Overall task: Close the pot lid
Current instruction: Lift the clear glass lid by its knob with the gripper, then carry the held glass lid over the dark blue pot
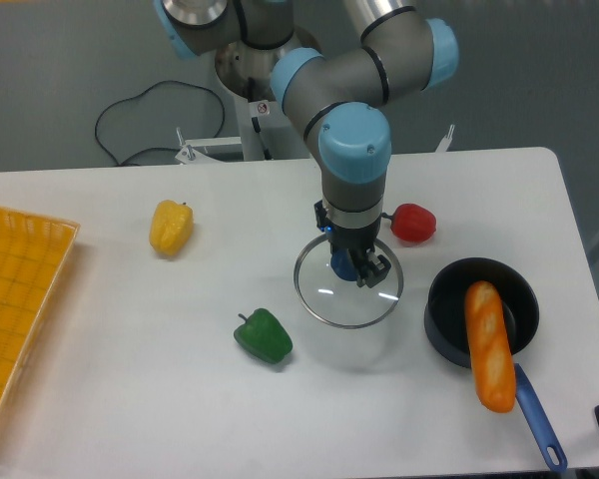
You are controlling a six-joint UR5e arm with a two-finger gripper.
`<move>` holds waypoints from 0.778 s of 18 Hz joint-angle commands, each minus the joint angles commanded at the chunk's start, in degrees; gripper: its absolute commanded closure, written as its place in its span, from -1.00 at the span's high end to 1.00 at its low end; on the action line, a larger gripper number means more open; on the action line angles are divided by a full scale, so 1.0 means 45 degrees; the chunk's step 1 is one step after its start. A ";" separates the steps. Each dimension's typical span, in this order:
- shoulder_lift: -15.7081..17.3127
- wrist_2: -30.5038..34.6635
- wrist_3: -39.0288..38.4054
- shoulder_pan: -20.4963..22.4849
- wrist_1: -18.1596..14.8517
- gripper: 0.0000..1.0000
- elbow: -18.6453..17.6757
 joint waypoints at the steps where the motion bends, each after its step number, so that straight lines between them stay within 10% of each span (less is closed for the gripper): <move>1: 0.0001 0.0000 0.0000 0.0039 0.0000 -0.21 0.0019; 14: -0.0350 -0.1266 0.0586 0.0859 0.0078 -0.21 0.1502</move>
